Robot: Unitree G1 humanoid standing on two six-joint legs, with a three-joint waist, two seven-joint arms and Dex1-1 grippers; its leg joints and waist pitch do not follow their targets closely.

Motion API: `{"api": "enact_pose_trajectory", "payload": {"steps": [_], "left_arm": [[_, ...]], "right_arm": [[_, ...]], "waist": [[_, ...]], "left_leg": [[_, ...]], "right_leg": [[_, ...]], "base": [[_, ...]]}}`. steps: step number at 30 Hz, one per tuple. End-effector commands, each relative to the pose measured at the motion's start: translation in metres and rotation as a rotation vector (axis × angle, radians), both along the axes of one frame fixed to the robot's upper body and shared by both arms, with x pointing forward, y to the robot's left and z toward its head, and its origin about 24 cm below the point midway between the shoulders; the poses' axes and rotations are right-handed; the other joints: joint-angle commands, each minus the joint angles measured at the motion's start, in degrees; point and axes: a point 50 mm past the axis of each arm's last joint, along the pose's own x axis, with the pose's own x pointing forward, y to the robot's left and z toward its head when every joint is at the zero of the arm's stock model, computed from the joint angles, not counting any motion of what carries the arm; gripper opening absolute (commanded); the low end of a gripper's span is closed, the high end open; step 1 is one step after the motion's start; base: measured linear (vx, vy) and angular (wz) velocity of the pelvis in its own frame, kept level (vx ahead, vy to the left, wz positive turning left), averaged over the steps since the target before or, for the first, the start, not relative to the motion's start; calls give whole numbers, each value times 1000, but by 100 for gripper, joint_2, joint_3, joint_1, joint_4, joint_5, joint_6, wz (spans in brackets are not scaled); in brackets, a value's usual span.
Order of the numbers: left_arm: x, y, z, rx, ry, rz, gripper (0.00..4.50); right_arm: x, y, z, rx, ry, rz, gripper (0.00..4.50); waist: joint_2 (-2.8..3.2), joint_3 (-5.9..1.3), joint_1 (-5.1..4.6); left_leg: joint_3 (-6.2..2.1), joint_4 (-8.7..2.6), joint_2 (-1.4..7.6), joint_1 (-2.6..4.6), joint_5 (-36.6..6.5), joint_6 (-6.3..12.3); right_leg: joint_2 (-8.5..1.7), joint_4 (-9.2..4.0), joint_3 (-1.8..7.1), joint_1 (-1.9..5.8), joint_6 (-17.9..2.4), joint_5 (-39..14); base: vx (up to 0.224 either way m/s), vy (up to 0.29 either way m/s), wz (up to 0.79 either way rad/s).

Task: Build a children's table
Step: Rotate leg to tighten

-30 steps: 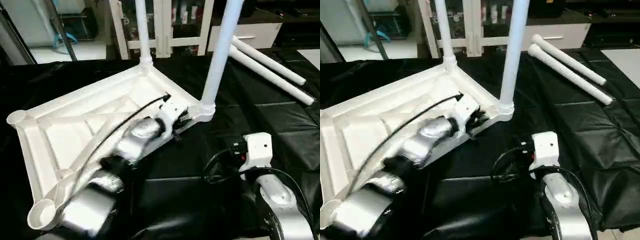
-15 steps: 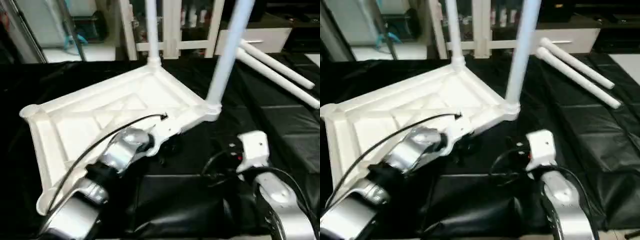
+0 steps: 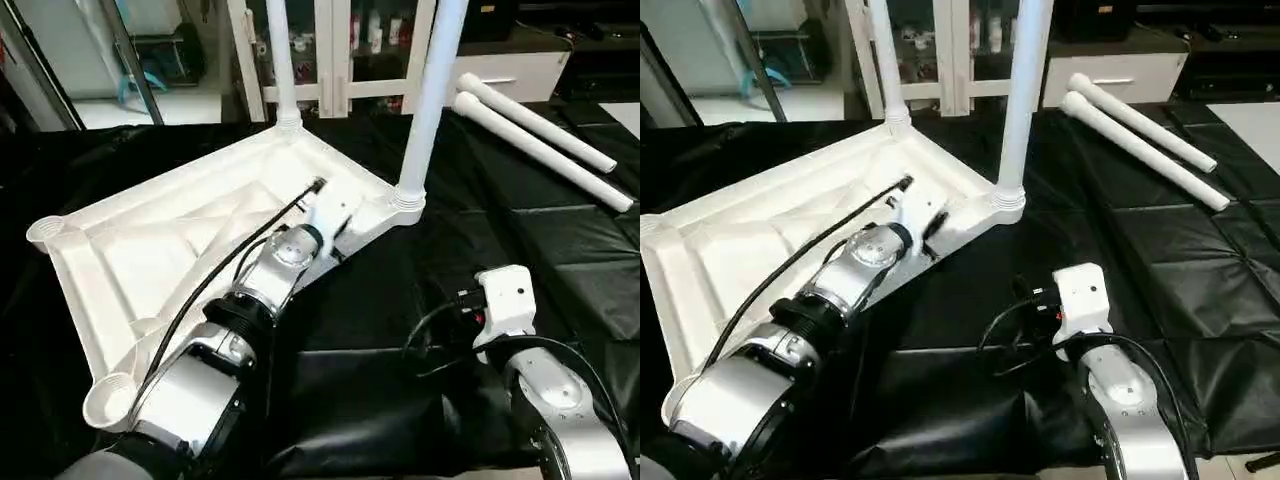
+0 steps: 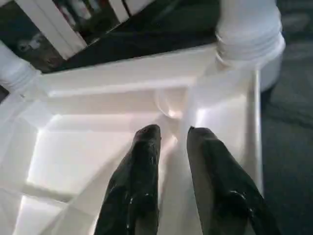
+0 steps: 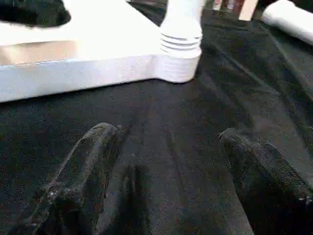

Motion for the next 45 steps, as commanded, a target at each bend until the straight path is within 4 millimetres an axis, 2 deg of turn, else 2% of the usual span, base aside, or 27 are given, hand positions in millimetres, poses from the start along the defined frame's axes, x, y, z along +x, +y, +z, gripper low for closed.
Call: {"api": "enact_pose_trajectory", "payload": {"steps": [1, 3, 4, 5, 6, 7, 8, 9, 11, 12, 14, 15, 16, 17, 19, 21, 24, 26, 31, 33, 34, 35, 37, 39, 40, 43, 45], "left_arm": [[1, 10, 15, -77, -27, -47, 113], [-3, 29, 22, -102, -7, -93, 113], [-6, 47, 26, -109, 15, -94, 113], [-11, 64, 28, -122, 44, -106, 113], [-13, 71, 29, -127, 55, -115, 113], [-24, 94, 32, -141, 94, -159, 113], [-30, 104, 32, -145, 108, -193, 113], [-38, 125, 31, -126, 136, -194, 113], [-45, 145, 30, -106, 159, -175, 113], [-50, 169, 29, -86, 184, -118, 113], [-61, 221, 28, -24, 203, 73, 113], [-61, 221, 28, -24, 203, 73, 113], [-71, 249, 28, 18, 224, 186, 113], [-71, 249, 28, 18, 224, 186, 113], [-89, 291, 26, 125, 272, 364, 113], [-95, 302, 27, 153, 285, 417, 113], [-107, 321, 28, 201, 314, 518, 113], [-117, 335, 27, 274, 369, 581, 113], [-138, 333, 9, 332, 580, 533, 113], [-139, 326, 5, 320, 602, 496, 113], [-139, 319, 0, 311, 620, 448, 113], [-140, 309, -4, 305, 634, 373, 113], [-145, 297, -13, 312, 700, 282, 113], [-151, 283, -19, 301, 747, 193, 113], [-149, 272, -23, 268, 738, 147, 113], [-139, 250, -26, 173, 686, 105, 113], [-135, 239, -27, 127, 668, 84, 113]], "right_arm": [[-3, 12, 10, 41, -23, 105, 364], [-7, 22, 16, 83, -27, 223, 364], [-9, 26, 21, 94, -34, 272, 364], [-10, 29, 25, 104, -40, 314, 364], [-11, 30, 27, 107, -42, 328, 364], [-12, 33, 32, 119, -48, 378, 364], [-13, 34, 33, 125, -43, 395, 364], [-13, 36, 34, 120, -40, 430, 364], [-13, 38, 35, 113, -36, 457, 364], [-13, 39, 35, 105, -32, 484, 364], [-12, 41, 37, 97, -26, 520, 364], [-12, 41, 37, 97, -26, 520, 364], [-12, 42, 37, 92, -21, 536, 364], [-12, 42, 37, 92, -21, 536, 364], [-11, 43, 38, 90, -19, 552, 364], [-11, 44, 39, 93, -17, 561, 364], [-14, 47, 40, 101, -4, 604, 364], [-20, 51, 41, 109, 16, 668, 364], [-37, 54, 43, 207, 124, 825, 364], [-39, 54, 45, 218, 130, 842, 364], [-40, 53, 47, 224, 133, 852, 364], [-40, 52, 48, 222, 133, 854, 364], [-38, 50, 49, 202, 125, 834, 364], [-36, 48, 49, 186, 115, 815, 364], [-34, 47, 50, 181, 108, 802, 364], [-32, 47, 51, 179, 98, 782, 364], [-31, 47, 51, 178, 96, 772, 364]], "waist": [[-66, -400, 41], [-60, -395, 36], [-37, -392, 39], [-32, -380, 18], [-16, -378, 23], [6, -363, 17], [-65, -344, -14], [16, -345, -4], [39, -322, -9], [59, -323, 7], [77, -302, -25], [7, -307, -6], [44, -292, -7], [46, -298, -12], [39, -284, -12], [55, -278, -26], [54, -281, 1], [60, -290, 7], [51, -259, -1], [64, -266, 24], [65, -251, 37], [123, -246, 56], [74, -218, 57], [98, -225, 56], [81, -221, 49], [42, -214, 94], [73, -216, 146]], "left_leg": [[-208, -398, 343, 138, -761, 790], [-217, -409, 363, 107, -749, 851], [-218, -421, 382, 132, -780, 852], [-221, -420, 370, 109, -783, 866], [-213, -432, 368, 142, -891, 796], [-211, -458, 377, 166, -1052, 680], [-196, -477, 375, 140, -1131, 644], [-190, -487, 375, 198, -1309, 481], [-184, -514, 376, 228, -1501, 239], [-178, -527, 376, 279, -1720, 58], [-193, -564, 355, 250, -1964, -135], [-206, -571, 356, 254, -2095, -217], [-208, -588, 354, 272, -2220, -302], [-220, -589, 357, 275, -2253, -344], [-234, -611, 358, 285, -2437, -448], [-250, -619, 344, 261, -2490, -464], [-239, -616, 351, 327, -2565, -507], [-257, -623, 350, 290, -2470, -500], [-267, -644, 363, 285, -2508, -436], [-264, -641, 368, 329, -2612, -465], [-257, -654, 370, 337, -2696, -501], [-272, -658, 371, 350, -2757, -538], [-274, -685, 380, 342, -3016, -614], [-276, -679, 371, 369, -3137, -645], [-285, -681, 360, 349, -3133, -627], [-249, -647, 349, 421, -3155, -611], [-244, -637, 339, 432, -3099, -603]], "right_leg": [[-175, -311, 123, 257, -1379, -400], [-183, -259, 125, 293, -1436, -255], [-188, -237, 128, 293, -1491, -220], [-175, -234, 125, 284, -1498, -245], [-168, -237, 129, 267, -1504, -412], [-169, -237, 138, 258, -1520, -613], [-140, -258, 139, 250, -1488, -735], [-127, -259, 144, 203, -1439, -926], [-106, -267, 151, 175, -1353, -1078], [-92, -270, 155, 136, -1285, -1164], [-85, -269, 157, 144, -1155, -1274], [-108, -268, 172, 143, -1079, -1406], [-115, -298, 182, 115, -1000, -1568], [-116, -291, 184, 116, -976, -1565], [-112, -301, 205, 90, -886, -1638], [-110, -295, 225, 100, -820, -1716], [-103, -324, 260, 51, -838, -1739], [-95, -285, 263, 98, -841, -1524], [-112, -303, 281, 110, -861, -1624], [-127, -324, 294, 80, -905, -1735], [-120, -343, 295, 59, -905, -1831], [-127, -348, 296, 56, -891, -1877], [-128, -376, 302, 48, -832, -2077], [-126, -381, 303, 32, -794, -2190], [-130, -391, 301, 44, -755, -2302], [-109, -442, 315, -15, -748, -2436], [-118, -449, 328, -27, -705, -2555]], "base": [[0, 0, 0], [0, 0, 0], [0, 0, 0], [0, 0, 0], [0, 0, 0], [0, 0, 0], [0, 0, 0], [0, 0, 0], [0, 0, 0], [0, 0, 0], [0, 0, 0], [0, 0, 0], [0, 0, 0], [0, 0, 0], [0, 0, 0], [0, 0, 0], [0, 0, 0], [0, 0, 0], [0, 0, 0], [0, 0, 0], [0, 0, 0], [0, 0, 0], [0, 0, 0], [0, 0, 0], [0, 0, 0], [0, 0, 0], [0, 0, 0]]}}
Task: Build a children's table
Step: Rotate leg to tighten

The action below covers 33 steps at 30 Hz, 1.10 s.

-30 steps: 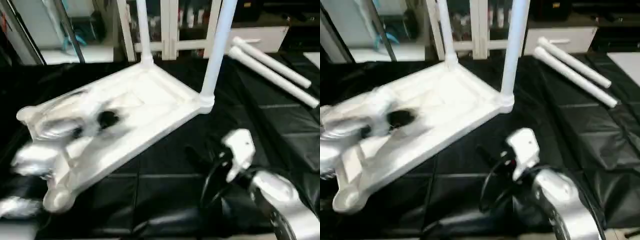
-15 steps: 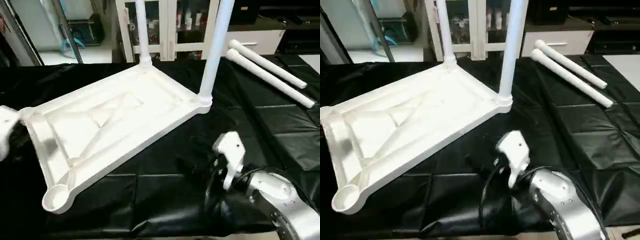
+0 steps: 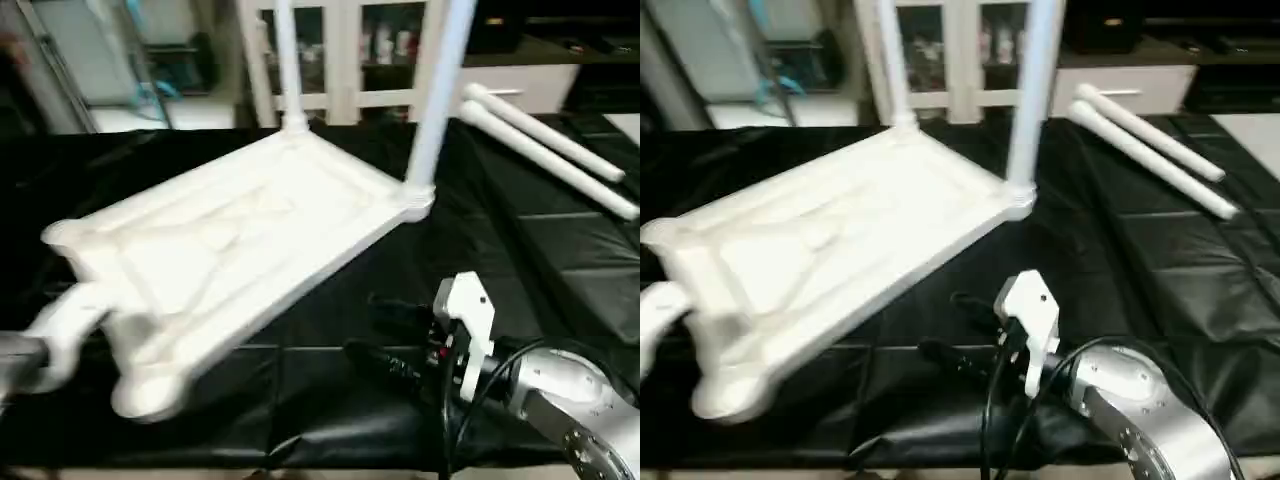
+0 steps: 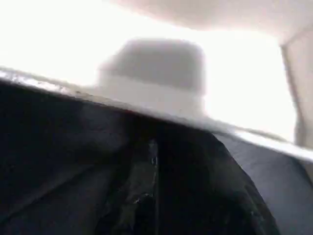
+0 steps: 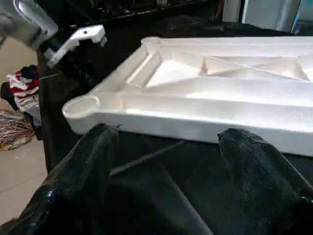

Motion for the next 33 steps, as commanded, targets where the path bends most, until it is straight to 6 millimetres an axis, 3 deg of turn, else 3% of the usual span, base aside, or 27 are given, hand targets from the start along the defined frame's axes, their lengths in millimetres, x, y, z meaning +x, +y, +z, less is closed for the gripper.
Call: {"api": "enact_pose_trajectory", "payload": {"steps": [1, 2, 5, 6, 11, 15, 16, 17, 18, 19, 20, 21, 22, 23, 24, 25, 26, 27, 28, 29, 30, 31, 32, 33], "left_arm": [[10, -14, 7, -52, -49, -26, 113], [14, -23, 6, -81, -63, -44, 113], [29, -56, 2, -149, -108, -92, 113], [30, -57, 2, -152, -110, -94, 113], [46, -101, -12, -176, -134, -165, 113], [48, -125, -13, -214, -134, -212, 113], [49, -129, -13, -222, -133, -216, 113], [48, -132, -13, -225, -131, -224, 113], [46, -136, -13, -231, -130, -243, 113], [44, -138, -12, -235, -130, -255, 113], [41, -140, -11, -242, -125, -266, 113], [39, -140, -11, -245, -122, -273, 113], [38, -141, -10, -251, -123, -276, 113], [34, -145, -7, -287, -128, -296, 113], [34, -149, -4, -324, -164, -292, 113], [34, -152, -1, -357, -196, -282, 113], [34, -154, 1, -384, -212, -271, 113], [33, -155, 3, -406, -224, -261, 113], [32, -155, 5, -419, -241, -261, 113], [30, -155, 9, -436, -256, -266, 113], [25, -155, 16, -473, -289, -278, 113], [25, -155, 16, -473, -289, -278, 113], [20, -153, 25, -517, -330, -279, 113], [15, -151, 36, -574, -374, -268, 113]], "right_arm": [[3, -1, 4, -5, -18, -18, 364], [4, -1, 4, -9, -23, -29, 364], [12, -5, 2, -38, -48, -95, 364], [13, -5, 2, -39, -50, -99, 364], [15, -6, 2, -46, -53, -126, 364], [14, -6, 1, -58, -56, -133, 364], [14, -6, 1, -59, -56, -135, 364], [13, -7, 2, -59, -58, -140, 364], [13, -7, 2, -57, -59, -145, 364], [13, -7, 2, -55, -60, -149, 364], [12, -7, 2, -56, -61, -153, 364], [12, -8, 2, -56, -61, -156, 364], [12, -8, 2, -56, -61, -156, 364], [12, -8, 2, -54, -60, -160, 364], [12, -8, 2, -51, -62, -167, 364], [12, -8, 2, -50, -65, -174, 364], [13, -8, 2, -49, -68, -181, 364], [13, -8, 2, -49, -70, -187, 364], [13, -8, 3, -51, -75, -193, 364], [13, -8, 3, -53, -76, -199, 364], [13, -9, 3, -58, -80, -212, 364], [13, -9, 3, -58, -80, -212, 364], [12, -11, 3, -59, -80, -228, 364], [12, -13, 3, -46, -58, -247, 364]], "waist": [[61, -207, -47], [23, -210, -47], [3, -196, -53], [10, -198, -43], [-29, -176, -137], [-17, -153, -256], [38, -144, -287], [17, -127, -361], [98, -92, -411], [87, -104, -480], [103, -92, -482], [119, -74, -500], [79, -63, -546], [71, -48, -578], [72, -19, -646], [112, 27, -720], [170, 47, -715], [226, 18, -185], [243, -5, -54], [-276, -185, -239], [-213, -89, -240], [-130, -183, -80], [-43, -199, -11], [55, -275, 9]], "left_leg": [[-253, -619, 339, 285, -3107, -550], [-257, -620, 338, 277, -3110, -544], [-266, -616, 331, 286, -3211, -556], [-268, -601, 323, 315, -3250, -574], [-335, -602, 295, 210, -3365, -508], [-399, -601, 287, 200, -3624, -469], [-408, -610, 287, 207, -3727, -481], [-445, -637, 291, 176, -3922, -481], [-473, -716, 323, 203, -4305, -546], [-539, -780, 355, 130, -4500, -565], [-549, -826, 368, 95, -4580, -586], [-513, -834, 355, 134, -4701, -617], [-478, -740, 296, 216, -4626, -578], [-471, -684, 262, 241, -4543, -535], [-485, -632, 243, 227, -4428, -467], [-491, -710, 271, 164, -4600, -451], [-492, -914, 349, 13, -4852, -507], [-327, -1432, 500, -661, -5360, -635], [-110, -1460, 522, -530, -5063, -426], [-215, -525, 220, 352, -3244, -496], [-575, 494, -102, 176, -652, -86], [-666, 159, 50, -253, 75, 9], [-656, -108, 190, -164, 24, -57], [-618, -222, 330, 181, -197, -46]], "right_leg": [[-183, -468, 173, -38, -692, -2584], [-179, -473, 168, -32, -661, -2621], [-180, -514, 160, -52, -536, -2939], [-186, -538, 156, -74, -501, -3088], [-203, -604, 80, 8, -204, -3672], [-194, -680, -33, 28, -97, -3932], [-183, -681, -51, 27, -101, -3936], [-168, -688, -121, 76, -91, -3910], [-126, -684, -194, 101, -133, -3753], [-132, -566, -229, 245, -173, -3371], [-142, -532, -222, 273, -202, -3274], [-135, -557, -211, 209, -239, -3319], [-153, -667, -229, 108, -216, -3690], [-169, -739, -264, 73, -159, -3976], [-196, -830, -365, 83, -38, -4381], [-105, -839, -587, 184, 81, -4400], [-42, -575, -645, 385, 35, -4011], [93, 829, -396, 961, -247, -1854], [129, 797, -247, 777, -252, -1517], [-290, -171, 172, -1, 58, -3978], [-786, -790, 519, -150, -189, -5755], [-654, -451, 408, 323, -238, -4746], [-447, -335, 307, 253, -385, -3847], [-66, -124, 157, 42, -741, -1754]], "base": [[0, 0, 0], [0, 0, 0], [0, 0, 0], [0, 0, 0], [0, 0, 0], [0, 0, 0], [0, 0, 0], [0, 0, 0], [0, 0, 0], [0, 0, 0], [0, 0, 0], [0, 0, 0], [0, 0, 0], [0, 0, 0], [0, 0, 0], [-56, -13, -7], [-56, -13, -7], [-93, -37, 11], [5, -149, 19], [5, -149, 19], [100, -134, -9], [83, -16, -11], [83, -16, -11], [15, -30, 23]]}}
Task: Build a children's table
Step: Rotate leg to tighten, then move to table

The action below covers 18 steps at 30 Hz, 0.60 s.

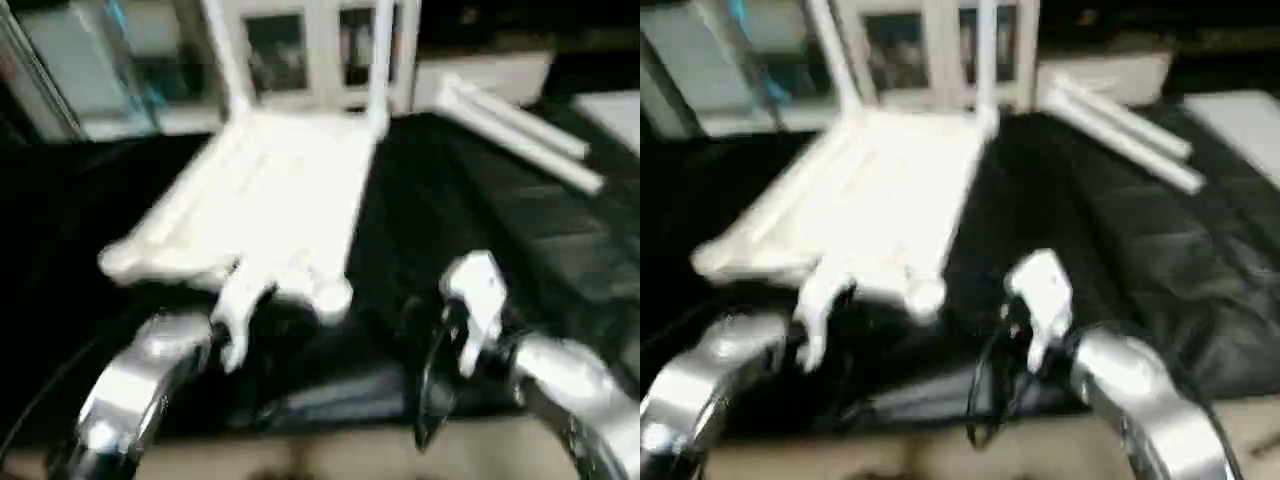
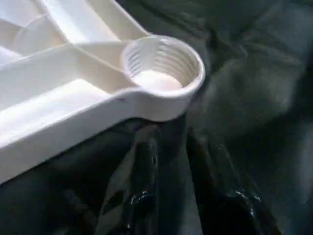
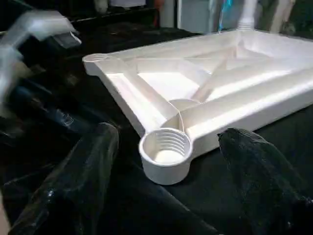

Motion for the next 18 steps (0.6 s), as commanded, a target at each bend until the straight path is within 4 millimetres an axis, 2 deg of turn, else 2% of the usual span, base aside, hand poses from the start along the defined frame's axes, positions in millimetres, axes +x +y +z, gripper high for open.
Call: {"api": "enact_pose_trajectory", "payload": {"steps": [1, 2, 3, 4, 5, 6, 7, 8, 9, 10, 11, 12, 13, 14, 15, 16, 17, 18], "left_arm": [[-3, 8, 32, -108, -131, 56, 113], [-4, 15, 36, -120, -148, 150, 113], [-1, 24, 40, -115, -202, 294, 113], [-1, 24, 40, -115, -205, 301, 113], [5, 31, 40, -108, -255, 436, 113], [8, 35, 40, -94, -278, 508, 113], [10, 37, 39, -84, -292, 554, 113], [17, 40, 37, -60, -312, 653, 113], [21, 41, 35, -45, -322, 711, 113], [26, 38, 34, -16, -354, 750, 113], [32, 30, 36, -4, -395, 788, 113], [32, 27, 36, -14, -396, 791, 113], [34, 20, 36, -20, -392, 787, 113], [35, 16, 36, -21, -388, 787, 113], [35, 16, 36, -21, -388, 787, 113], [40, 4, 35, -19, -416, 808, 113], [42, 1, 34, -24, -425, 825, 113], [45, -4, 32, -17, -436, 852, 113]], "right_arm": [[-1, -3, 5, 14, 4, -32, 364], [-1, -4, 5, 16, 11, -49, 364], [1, -5, 5, -8, 3, -85, 364], [1, -5, 5, -10, 3, -86, 364], [10, -7, 3, -51, -37, -176, 364], [16, -9, 3, -70, -66, -244, 364], [21, -10, 2, -82, -85, -288, 364], [28, -10, 2, -86, -104, -344, 364], [31, -9, 1, -84, -111, -372, 364], [38, -8, 3, -53, -117, -423, 364], [45, -6, 5, -15, -124, -483, 364], [47, -5, 5, -10, -126, -493, 364], [51, -4, 6, -12, -134, -509, 364], [53, -5, 6, -15, -138, -520, 364], [53, -5, 6, -15, -138, -520, 364], [60, -6, 4, -22, -141, -554, 364], [63, -6, 3, -22, -140, -561, 364], [68, -7, 2, -36, -148, -576, 364]], "waist": [[-191, -261, -32], [-100, -291, -14], [-96, -251, -42], [-124, -195, -46], [-189, -197, -46], [-285, -160, -80], [-236, -185, -65], [-223, -189, -72], [-297, -204, -96], [-161, -184, -60], [-170, -229, -105], [-74, -284, -259], [-34, -268, -404], [-44, -239, -437], [-44, -239, -437], [-200, -260, -469], [-310, -245, -385], [-420, -233, -337]], "left_leg": [[-89, -458, 428, 155, -341, 223], [-21, -491, 393, 121, -651, 221], [10, -533, 399, 53, -939, 241], [55, -552, 377, 75, -1455, 194], [61, -568, 368, 66, -1667, 109], [87, -598, 362, 52, -1736, 66], [72, -604, 367, 60, -1692, 9], [84, -602, 360, 100, -1796, -97], [46, -640, 408, 109, -1745, -223], [-259, -793, 236, -188, -1922, 14], [-433, -789, 291, -97, -2128, 0], [-806, -841, 403, 36, -2166, 120], [-1307, -1001, 580, 192, -1954, 418], [-1677, -1031, 651, 360, -1634, 818], [-1677, -1031, 651, 360, -1634, 818], [-1916, -1047, 472, 352, -1102, 1144], [-1780, -1034, 19, 124, -1228, 1001], [-1623, -881, -188, -28, -1349, 942]], "right_leg": [[-54, -669, 257, 49, -925, -737], [-95, -631, 281, 139, -1304, -291], [-116, -665, 261, 201, -1448, -288], [-123, -750, 267, 185, -1384, -820], [-150, -776, 281, 211, -1227, -1376], [-136, -833, 276, 213, -1105, -1622], [-154, -823, 283, 216, -1021, -1712], [-150, -861, 293, 176, -855, -1944], [-78, -836, 273, 183, -771, -1685], [-74, -705, -96, 374, -807, -1366], [-31, -704, -157, 346, -866, -1091], [100, -555, -288, 365, -1207, -380], [270, -241, -317, 285, -1289, -399], [350, 26, -173, 98, -1245, -861], [350, 26, -173, 98, -1245, -861], [325, 68, 70, 29, -1353, -828], [210, -302, 188, 244, -2025, -664], [101, -558, 212, 360, -2568, -715]], "base": [[-25, -37, 25], [-25, -37, 25], [0, 0, 0], [0, 0, 0], [0, 0, 0], [0, 0, 0], [0, 0, 0], [0, 0, 0], [0, 0, 0], [-6, -6, 28], [-6, -6, 28], [21, -29, 57], [15, -64, 54], [15, -64, 54], [40, -131, 62], [40, -221, 67], [40, -221, 67], [19, -247, 57]]}}
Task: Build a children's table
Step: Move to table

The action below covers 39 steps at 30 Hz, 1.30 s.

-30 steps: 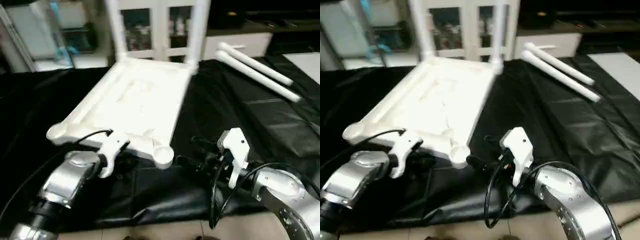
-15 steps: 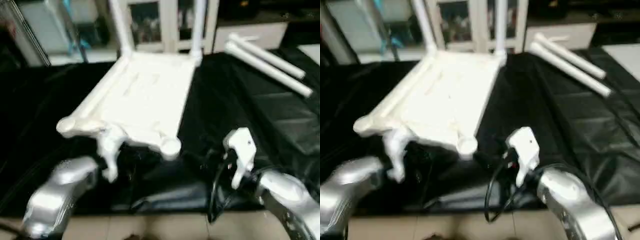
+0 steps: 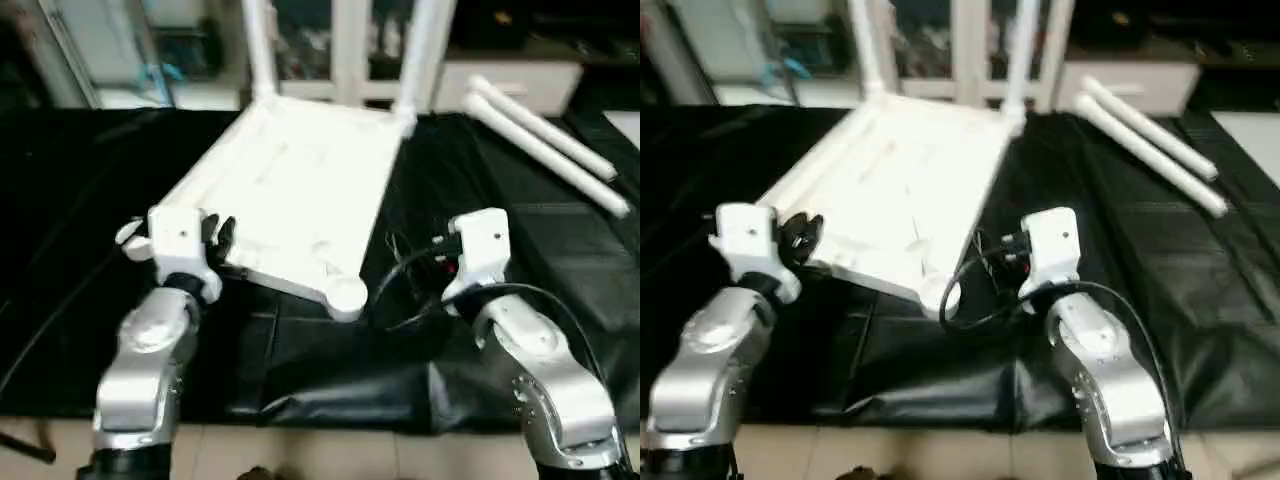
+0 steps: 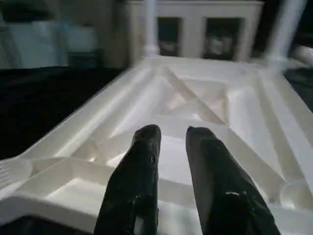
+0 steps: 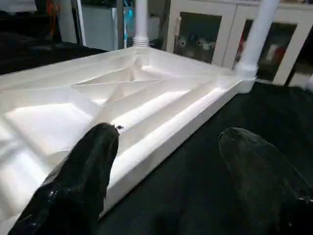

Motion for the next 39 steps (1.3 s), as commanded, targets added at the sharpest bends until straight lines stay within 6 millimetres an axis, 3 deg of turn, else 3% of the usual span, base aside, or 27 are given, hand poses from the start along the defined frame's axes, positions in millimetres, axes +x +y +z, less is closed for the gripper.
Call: {"api": "enact_pose_trajectory", "payload": {"steps": [1, 3, 5, 6, 7, 8, 11, 13, 15, 16, 18, 19, 20, 21, 22, 24, 25, 27, 28, 30, 32, 33, 34, 35, 36, 38, 39], "left_arm": [[6, -15, -1, 35, -28, 25, 113], [6, -15, -1, 35, -28, 25, 113], [8, -21, -4, 64, -34, 30, 113], [7, -22, -4, 68, -40, 36, 113], [7, -21, -4, 70, -42, 46, 113], [7, -21, -5, 73, -44, 50, 113], [4, -19, -7, 78, -44, 62, 113], [1, -19, -11, 82, -36, 59, 113], [-2, -19, -13, 92, -29, 55, 113], [-4, -19, -15, 104, -30, 57, 113], [-5, -20, -17, 106, -30, 60, 113], [-7, -20, -18, 102, -24, 65, 113], [-8, -21, -19, 100, -22, 68, 113], [-8, -21, -19, 100, -22, 68, 113], [-9, -21, -19, 96, -20, 70, 113], [-10, -22, -20, 100, -20, 69, 113], [-10, -22, -20, 99, -20, 72, 113], [-10, -22, -20, 103, -20, 74, 113], [-10, -22, -20, 106, -20, 73, 113], [-11, -20, -21, 109, -21, 75, 113], [-12, -17, -21, 108, -18, 82, 113], [-12, -17, -22, 105, -21, 80, 113], [-13, -17, -21, 100, -27, 73, 113], [-14, -17, -24, 69, -8, 59, 113], [-15, -16, -25, 71, -3, 57, 113], [-16, -16, -25, 76, -2, 43, 113], [-18, -15, -26, 81, -3, 28, 113]], "right_arm": [[10, -7, -2, -34, -9, -57, 364], [10, -7, -2, -34, -9, -57, 364], [14, -15, -1, -40, -12, -77, 364], [15, -17, -1, -40, -10, -82, 364], [17, -20, -1, -40, -6, -86, 364], [17, -21, -1, -42, -6, -87, 364], [18, -24, -2, -52, -5, -85, 364], [18, -25, -2, -53, -7, -86, 364], [18, -26, -2, -53, -7, -87, 364], [17, -27, -2, -54, -6, -89, 364], [15, -28, -3, -57, -3, -92, 364], [13, -30, -5, -43, 3, -106, 364], [12, -32, -6, -30, 8, -116, 364], [12, -32, -6, -30, 8, -116, 364], [10, -35, -7, -30, 16, -127, 364], [10, -38, -7, -28, 16, -135, 364], [10, -39, -7, -23, 16, -138, 364], [10, -41, -6, -14, 16, -140, 364], [10, -41, -6, -9, 15, -141, 364], [9, -41, -5, 4, 13, -143, 364], [7, -40, -3, 13, 9, -144, 364], [7, -40, -3, 20, 9, -143, 364], [6, -39, -2, 32, 11, -143, 364], [5, -38, -1, 52, 12, -139, 364], [4, -37, 0, 58, 11, -136, 364], [2, -35, 1, 65, 12, -128, 364], [0, -33, 1, 69, 13, -119, 364]], "waist": [[-226, -349, 175], [-269, -325, 318], [-199, -322, 291], [-115, -436, 243], [91, -514, 46], [79, -531, -41], [-37, -449, 5], [-263, -385, 50], [-573, -298, 212], [-604, -303, 398], [-567, -214, 325], [-538, -266, 296], [-158, -353, 353], [-158, -353, 353], [-164, -590, 165], [-127, -518, 200], [-156, -471, 211], [-502, -511, 112], [-867, -485, 181], [-837, -515, 236], [-609, -410, 201], [-432, -368, 104], [-81, -355, -43], [39, -374, -154], [-126, -421, -282], [-143, -367, -229], [-280, -441, -173]], "left_leg": [[443, 483, -200, -394, -1452, 974], [1158, 1346, -9, -443, -1232, 956], [1292, 776, 575, -304, -997, 1236], [1127, 426, 760, -180, -652, 1435], [-110, -166, 1778, 603, 182, 2744], [-282, -183, 1979, 712, 869, 3239], [-192, -67, 1015, 502, 3274, 3391], [56, -284, 388, 219, 1564, 2931], [577, 506, -247, -355, -313, 2520], [1359, 1583, -52, -448, -1413, 1394], [1511, 1462, 223, -173, -1845, 946], [1578, 1004, 268, 61, -2347, 983], [1367, 371, 749, 305, -1646, 1113], [1367, 371, 749, 305, -1646, 1113], [240, -143, 2638, 1189, 1720, 2050], [639, 201, 1875, 1002, 5143, 2823], [1115, 77, 1248, 580, 4906, 3169], [1386, -5, 733, 395, 2438, 3342], [1761, 1004, -151, 16, -516, 2753], [1681, 1500, -5, -142, -1741, 1396], [1539, 1392, 154, -1, -1856, 897], [1439, 1176, 304, 42, -1865, 930], [1132, 326, 907, 256, -1279, 1132], [492, -237, 1779, 327, -676, 1451], [397, -187, 2015, 510, 200, 2029], [787, -14, 1422, 455, 842, 3019], [996, 293, 904, 400, 973, 3025]], "right_leg": [[-842, -1205, 277, 488, -2564, -427], [-1080, -1290, 168, 426, -2420, -336], [-1061, -1220, -486, 576, -1066, 476], [-776, -1092, -743, 676, -630, 715], [-221, 157, -695, -161, 231, -146], [-304, 406, -454, -386, 310, -828], [-148, 635, 202, -787, 462, -541], [-61, -34, 381, -444, -26, 212], [-679, -965, 428, 101, -2252, 510], [-1051, -1152, 200, 210, -2557, 128], [-1232, -1295, -25, 109, -1768, -888], [-948, -1339, 303, 239, -1234, -1066], [-776, -1422, 10, 402, -259, -699], [-776, -1422, 10, 402, -259, -699], [-559, 302, -196, -814, 1082, -593], [-597, 603, 95, -1208, 825, 172], [-347, 331, 51, -949, 543, 870], [-329, -320, 99, -551, -670, 1935], [-613, -1089, 294, -262, -1577, 1332], [-987, -1108, 321, -71, -2257, 734], [-1244, -1304, 303, -151, -2068, 244], [-1212, -1493, 231, -138, -1483, -786], [-659, -1495, -322, -183, -125, -1214], [-395, -633, -466, -307, 618, -996], [-439, 331, -236, -784, 1190, -972], [-493, 323, 107, -822, 805, -49], [-601, -270, 340, -573, 562, 546]], "base": [[10, -233, 61], [5, -233, 56], [24, -212, 53], [67, -203, 74], [45, -106, 39], [66, -235, 64], [14, -281, 64], [-36, -310, 61], [-37, -355, 65], [-49, -348, 56], [-46, -318, 52], [-16, -258, 33], [-16, -258, 33], [-17, -268, 16], [10, -245, 8], [6, -224, 1], [-46, -232, -5], [-43, -268, -5], [-48, -290, -2], [-52, -279, -5], [-57, -266, -8], [-95, -230, 2], [-99, -225, -12], [-99, -225, -12], [-75, -191, -7], [-79, -194, 5], [-89, -228, -3]]}}
